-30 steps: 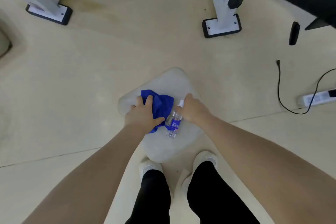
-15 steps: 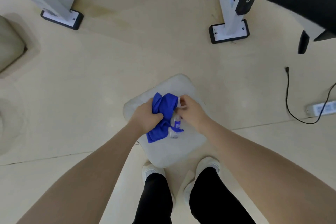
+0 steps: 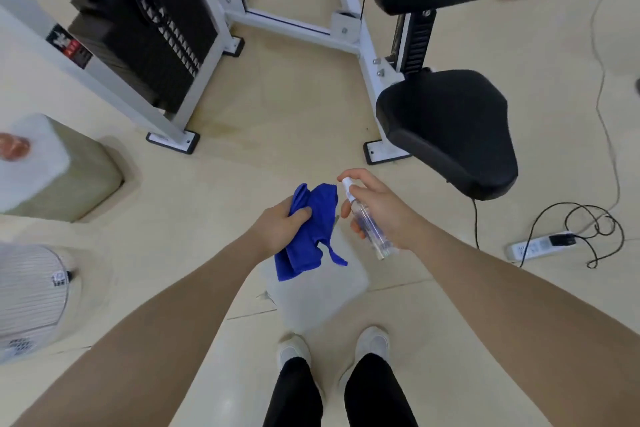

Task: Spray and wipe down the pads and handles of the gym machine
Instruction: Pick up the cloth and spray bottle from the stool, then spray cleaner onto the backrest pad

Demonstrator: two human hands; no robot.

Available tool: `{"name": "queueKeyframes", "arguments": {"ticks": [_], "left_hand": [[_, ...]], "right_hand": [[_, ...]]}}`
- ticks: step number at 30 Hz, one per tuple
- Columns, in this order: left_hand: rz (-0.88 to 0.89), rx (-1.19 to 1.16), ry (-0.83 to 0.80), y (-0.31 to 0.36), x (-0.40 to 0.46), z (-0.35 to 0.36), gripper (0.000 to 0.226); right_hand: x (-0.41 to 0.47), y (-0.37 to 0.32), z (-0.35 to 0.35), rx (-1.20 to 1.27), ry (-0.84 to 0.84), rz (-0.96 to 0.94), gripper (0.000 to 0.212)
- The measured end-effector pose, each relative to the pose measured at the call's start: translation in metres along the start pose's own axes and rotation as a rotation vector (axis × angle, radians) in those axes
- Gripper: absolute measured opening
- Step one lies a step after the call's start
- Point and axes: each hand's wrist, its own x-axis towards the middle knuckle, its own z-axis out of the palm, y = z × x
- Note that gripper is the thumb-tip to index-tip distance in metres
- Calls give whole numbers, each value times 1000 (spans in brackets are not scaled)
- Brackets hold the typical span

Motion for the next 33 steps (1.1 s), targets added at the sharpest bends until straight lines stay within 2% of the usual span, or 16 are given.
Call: {"name": "queueKeyframes", "arguments": {"ticks": [6, 9, 12, 17, 19, 22, 24, 26, 30, 33], "left_hand": [[147, 60, 40, 109, -67, -17, 16], [207, 96, 57, 157, -79, -9, 15], [224, 118, 85, 200, -77, 5, 18], [211, -71, 241, 275, -66, 37, 17], [182, -123, 291, 303, -63, 48, 12], [152, -113, 352, 336, -57, 63, 20], [141, -113, 377, 356, -55, 73, 18], [125, -137, 366, 374, -55, 81, 14], [123, -263, 238, 397, -54, 95, 15], [156, -374, 138, 407, -48, 99, 19]], "right_hand": [[-78, -94, -38, -87, 22, -85, 15], [-96, -124, -65, -252, 90, -197, 14], [-98, -151, -100, -460, 145, -303, 18], [-93, -200, -172, -694, 105, -360, 16], [-98, -217, -198, -718, 79, -384, 18], [-107, -240, -228, -743, 48, -437, 30], [-111, -252, -242, -668, 21, -484, 36], [-115, -263, -249, -479, 9, -522, 32], [-112, -278, -248, -53, 40, -530, 24], [-104, -288, -247, 93, 76, -513, 27]]}}
